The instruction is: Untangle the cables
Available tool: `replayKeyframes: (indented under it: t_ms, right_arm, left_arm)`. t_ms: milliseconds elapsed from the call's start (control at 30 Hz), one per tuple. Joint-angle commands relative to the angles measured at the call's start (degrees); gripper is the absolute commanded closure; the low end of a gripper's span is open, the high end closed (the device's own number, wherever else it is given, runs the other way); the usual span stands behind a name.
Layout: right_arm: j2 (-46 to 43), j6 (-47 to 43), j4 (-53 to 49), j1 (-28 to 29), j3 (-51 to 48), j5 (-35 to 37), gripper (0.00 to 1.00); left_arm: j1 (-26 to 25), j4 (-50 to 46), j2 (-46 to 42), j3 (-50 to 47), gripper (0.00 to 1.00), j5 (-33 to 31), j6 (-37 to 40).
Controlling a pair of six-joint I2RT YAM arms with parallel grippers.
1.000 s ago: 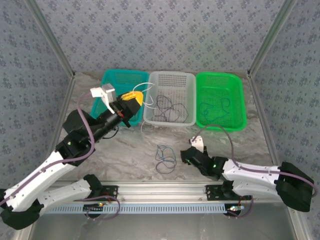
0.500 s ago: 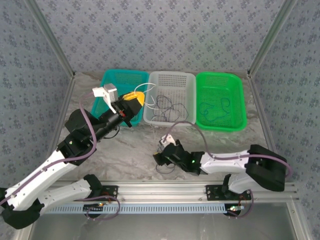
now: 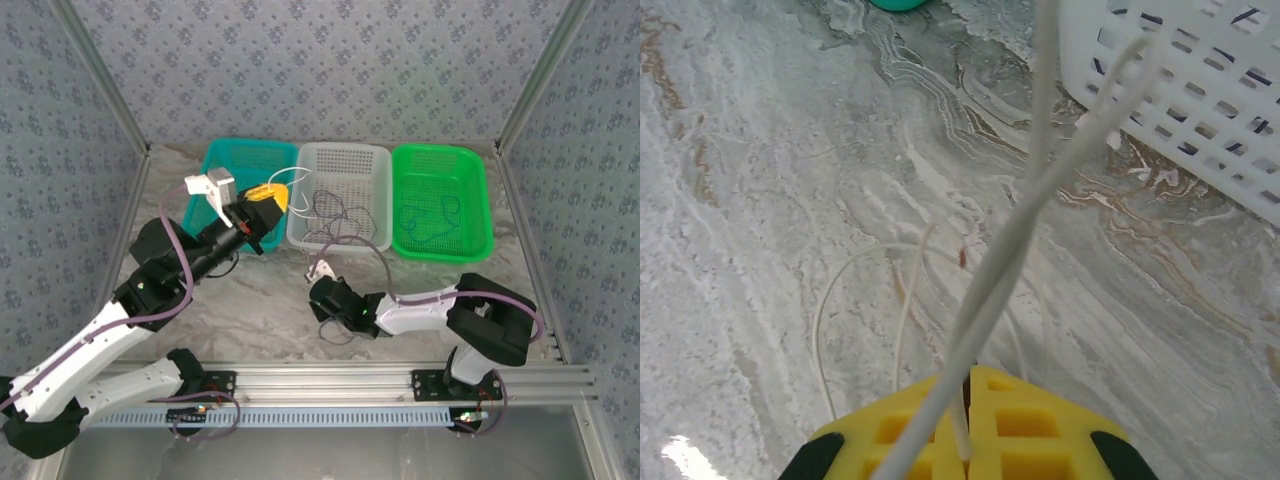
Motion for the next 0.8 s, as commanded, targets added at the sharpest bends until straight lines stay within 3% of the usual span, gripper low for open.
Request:
replayKeyframes:
  t_ms: [0,233,333,567,767]
  right_arm:
    - [0.9,3.2,-0.2,0.1,-1.9,-1.7,1.0]
    - [1.1,10.9,1.2,1.4,-7.7,-0.9,1.0]
    - [0.8,12.3,0.3,2.1,-8.7,0.2,1.0]
    - [-2.0,12.6,-0.5,2.4,-9.8,1.7,1.0]
    - [-4.9,11.6,-2.1,2.5,-9.3,2.0,1.0]
  left_arm:
    - [1.4,-0.3,-1.9,4.2,1.0,-3.9,5.4]
    - [7.3,-2.9,0.4,11.9,1.0,-3.2,9.9]
    - [12.2,-3.7,1.5,14.0,1.0,-2.0,8.3]
    - [18.7,-3.7,5.4,16.5,1.0,1.8,5.6]
    - [23.1,-4.3,7.4,14.9,1.0,0.7,5.4]
